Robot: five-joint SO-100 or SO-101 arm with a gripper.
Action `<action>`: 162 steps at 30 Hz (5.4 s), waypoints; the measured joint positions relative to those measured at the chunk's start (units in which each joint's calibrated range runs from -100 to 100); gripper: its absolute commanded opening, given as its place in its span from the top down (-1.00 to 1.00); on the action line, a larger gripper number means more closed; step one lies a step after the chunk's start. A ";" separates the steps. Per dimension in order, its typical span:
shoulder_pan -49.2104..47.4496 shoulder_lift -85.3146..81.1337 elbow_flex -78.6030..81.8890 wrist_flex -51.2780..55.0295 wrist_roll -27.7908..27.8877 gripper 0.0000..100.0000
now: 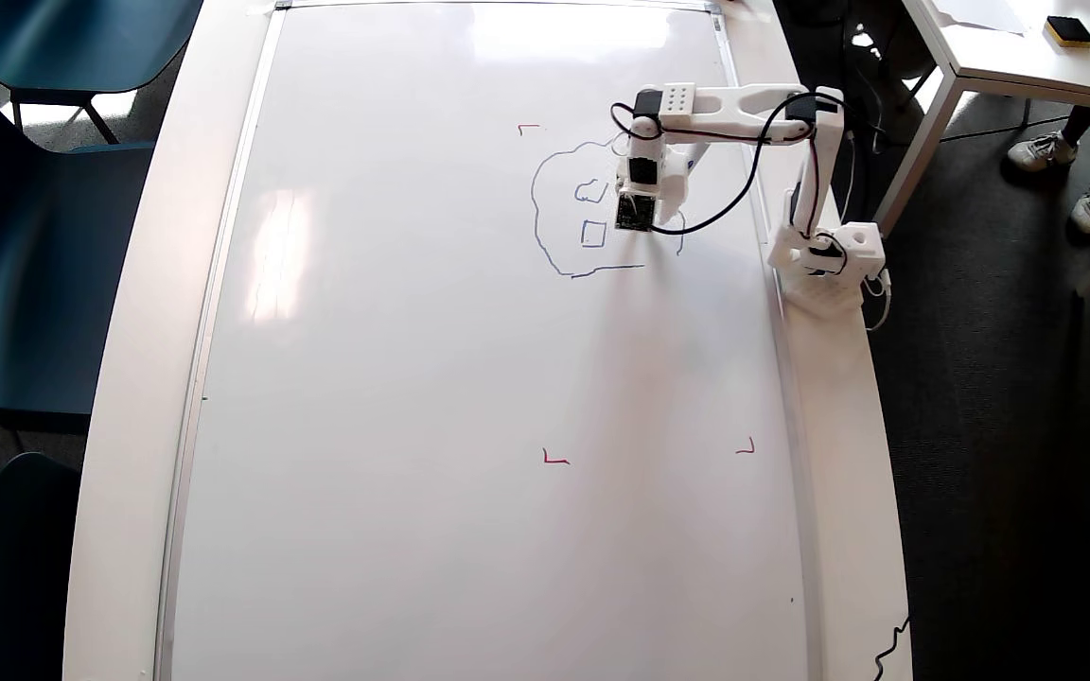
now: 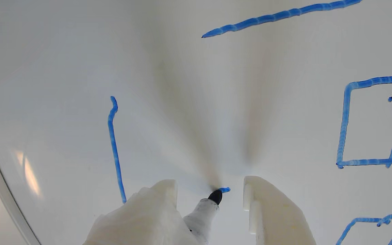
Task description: Draw on a whiteboard a robot head using a pen attached to the gripper
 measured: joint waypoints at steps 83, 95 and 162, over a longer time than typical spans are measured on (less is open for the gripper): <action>-1.89 2.80 -2.92 -0.51 -1.48 0.75; -0.68 0.51 -0.46 -0.42 -1.37 0.75; -9.95 39.05 -65.60 4.22 -4.60 0.75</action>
